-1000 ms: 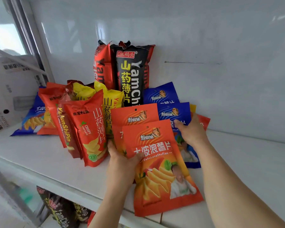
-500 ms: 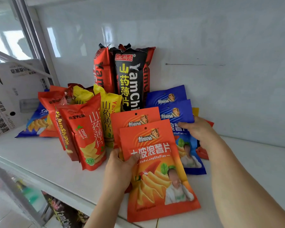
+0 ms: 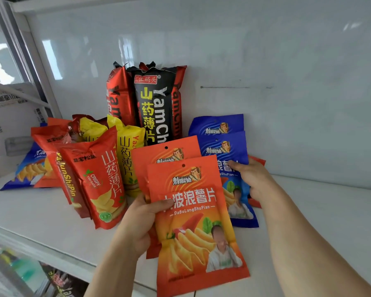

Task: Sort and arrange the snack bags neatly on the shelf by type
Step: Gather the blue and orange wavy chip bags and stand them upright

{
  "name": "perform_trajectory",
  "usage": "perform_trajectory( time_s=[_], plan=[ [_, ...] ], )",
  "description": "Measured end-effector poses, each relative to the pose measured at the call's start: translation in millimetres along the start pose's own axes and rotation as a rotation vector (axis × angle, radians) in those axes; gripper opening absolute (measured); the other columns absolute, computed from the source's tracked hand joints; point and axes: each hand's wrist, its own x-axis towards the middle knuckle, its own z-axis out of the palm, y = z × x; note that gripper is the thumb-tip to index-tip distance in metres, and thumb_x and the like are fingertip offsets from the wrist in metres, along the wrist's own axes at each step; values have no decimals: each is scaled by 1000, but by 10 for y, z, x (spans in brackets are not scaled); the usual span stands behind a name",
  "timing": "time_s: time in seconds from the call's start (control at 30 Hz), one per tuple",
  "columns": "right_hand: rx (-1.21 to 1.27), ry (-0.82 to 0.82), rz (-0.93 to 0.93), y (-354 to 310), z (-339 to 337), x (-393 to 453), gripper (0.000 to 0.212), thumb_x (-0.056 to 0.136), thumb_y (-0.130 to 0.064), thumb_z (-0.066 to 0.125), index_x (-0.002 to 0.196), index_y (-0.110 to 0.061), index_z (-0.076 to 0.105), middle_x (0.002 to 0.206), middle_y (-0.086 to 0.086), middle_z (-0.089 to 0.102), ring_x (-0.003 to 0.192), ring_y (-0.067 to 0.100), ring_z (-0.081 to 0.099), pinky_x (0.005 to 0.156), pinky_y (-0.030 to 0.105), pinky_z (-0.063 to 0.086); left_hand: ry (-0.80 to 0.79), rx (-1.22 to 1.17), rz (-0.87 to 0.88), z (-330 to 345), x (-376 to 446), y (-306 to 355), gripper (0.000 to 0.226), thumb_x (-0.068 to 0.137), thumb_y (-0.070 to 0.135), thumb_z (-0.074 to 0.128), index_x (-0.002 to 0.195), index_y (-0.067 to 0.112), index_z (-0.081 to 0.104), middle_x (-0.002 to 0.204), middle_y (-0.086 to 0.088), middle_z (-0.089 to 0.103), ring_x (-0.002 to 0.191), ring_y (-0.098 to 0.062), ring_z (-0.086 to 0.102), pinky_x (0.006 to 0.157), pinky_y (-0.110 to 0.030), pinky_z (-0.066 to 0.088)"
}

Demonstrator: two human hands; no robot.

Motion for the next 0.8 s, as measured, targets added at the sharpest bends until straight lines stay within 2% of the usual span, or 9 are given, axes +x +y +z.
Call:
perform_trajectory(
  time_s=[0.1, 0.27, 0.47, 0.63, 0.8],
  plan=[
    [0, 70, -40, -66, -127, -61, 32, 81, -36, 77, 104, -17, 64, 96, 6, 76, 83, 25, 75, 84, 51, 58, -73, -7, 14, 86, -11, 16, 43, 83, -3, 71, 122, 9, 59, 105, -19, 76, 92, -39, 74, 74, -49, 61],
    [15, 206, -60, -186, -539, -277, 27, 84, -33, 75, 103, -17, 64, 94, 5, 76, 81, 26, 75, 81, 51, 59, -169, 14, -6, 412, 37, -65, 43, 84, -1, 72, 122, 10, 59, 104, -17, 76, 92, -38, 74, 81, -52, 59],
    [7, 394, -71, -198, -1428, -622, 21, 86, -30, 74, 98, -16, 65, 89, 5, 77, 80, 25, 75, 82, 49, 59, -299, 16, -47, 1045, 20, -309, 37, 84, -1, 71, 119, 10, 62, 101, -15, 77, 89, -34, 76, 77, -45, 60],
    [16, 502, -82, -221, -2219, -822, 28, 83, -32, 77, 101, -16, 65, 90, 5, 77, 80, 26, 75, 82, 52, 59, -380, 19, -80, 1706, -95, -514, 40, 86, 0, 70, 124, 9, 62, 106, -16, 76, 94, -36, 74, 81, -49, 60],
    [-6, 524, -93, -259, -3181, -944, 29, 82, -33, 78, 100, -15, 65, 88, 4, 77, 78, 26, 75, 81, 51, 59, -396, 18, -92, 2599, -354, -807, 32, 87, -1, 68, 118, 8, 65, 101, -16, 77, 82, -31, 76, 65, -42, 62]
  ],
)
